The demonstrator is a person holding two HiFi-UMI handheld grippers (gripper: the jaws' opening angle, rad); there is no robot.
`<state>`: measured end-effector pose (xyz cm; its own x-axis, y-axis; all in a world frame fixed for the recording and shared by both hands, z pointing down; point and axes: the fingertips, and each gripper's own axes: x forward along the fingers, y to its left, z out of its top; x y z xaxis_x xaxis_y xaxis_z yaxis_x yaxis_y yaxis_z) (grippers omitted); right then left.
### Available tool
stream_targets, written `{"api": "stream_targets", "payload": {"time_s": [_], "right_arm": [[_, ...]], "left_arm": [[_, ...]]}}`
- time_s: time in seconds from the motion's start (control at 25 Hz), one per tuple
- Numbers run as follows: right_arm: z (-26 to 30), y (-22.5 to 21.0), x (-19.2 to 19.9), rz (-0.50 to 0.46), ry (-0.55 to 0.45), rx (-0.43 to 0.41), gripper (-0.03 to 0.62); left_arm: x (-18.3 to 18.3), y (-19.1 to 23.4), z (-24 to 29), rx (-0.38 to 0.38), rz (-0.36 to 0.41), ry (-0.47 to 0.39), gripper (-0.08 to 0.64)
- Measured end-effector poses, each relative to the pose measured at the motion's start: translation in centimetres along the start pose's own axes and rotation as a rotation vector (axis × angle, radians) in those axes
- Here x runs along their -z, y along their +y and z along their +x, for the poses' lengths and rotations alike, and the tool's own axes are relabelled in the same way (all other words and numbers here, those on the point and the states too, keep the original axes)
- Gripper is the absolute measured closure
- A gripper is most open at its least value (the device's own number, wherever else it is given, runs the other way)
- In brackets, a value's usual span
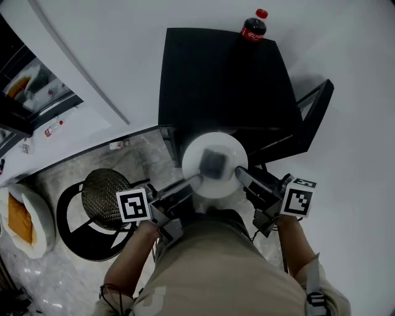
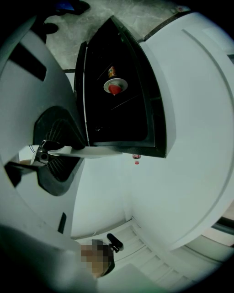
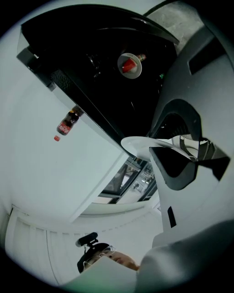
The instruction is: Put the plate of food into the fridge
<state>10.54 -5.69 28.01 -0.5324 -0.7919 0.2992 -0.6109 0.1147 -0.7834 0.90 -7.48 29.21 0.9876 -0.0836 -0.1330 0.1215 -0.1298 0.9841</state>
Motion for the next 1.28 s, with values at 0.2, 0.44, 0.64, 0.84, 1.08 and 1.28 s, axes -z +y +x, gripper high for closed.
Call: {"api": "stream_targets", "payload": {"time_s": [0.2, 0.44, 0.64, 0.84, 1.08, 1.28], "right_arm": [[-1.8, -0.8, 0.5, 0.035, 0.001, -0.023, 0.535], [-4.4, -3.6, 1.9, 0.158, -0.013, -0.009, 0.546], [-6.3, -4.8, 2.7, 0.160, -0.009, -0.004, 0.546], [-8.0, -6.0, 3.7, 0.185, 0.000, -0.012, 0.546], [-9.0, -6.9, 4.8, 0.272, 0.017, -0.047, 0.556], [-9.4, -6.9, 6.3, 0.319, 0.040, -0.072, 0.561]], "left_arm": [[1.7, 0.5, 0.8, -0.007, -0.002, -0.012, 0.514], [4.3, 1.4, 2.6, -0.055, 0.019, 0.001, 0.515], [6.6, 2.8, 3.7, -0.101, 0.013, 0.000, 0.515], [8.6, 3.3, 4.5, -0.120, 0.013, -0.002, 0.515], [10.0, 3.5, 4.4, -0.147, 0.021, -0.018, 0.515], [11.3, 3.9, 3.4, -0.177, 0.008, -0.056, 0.515]]}}
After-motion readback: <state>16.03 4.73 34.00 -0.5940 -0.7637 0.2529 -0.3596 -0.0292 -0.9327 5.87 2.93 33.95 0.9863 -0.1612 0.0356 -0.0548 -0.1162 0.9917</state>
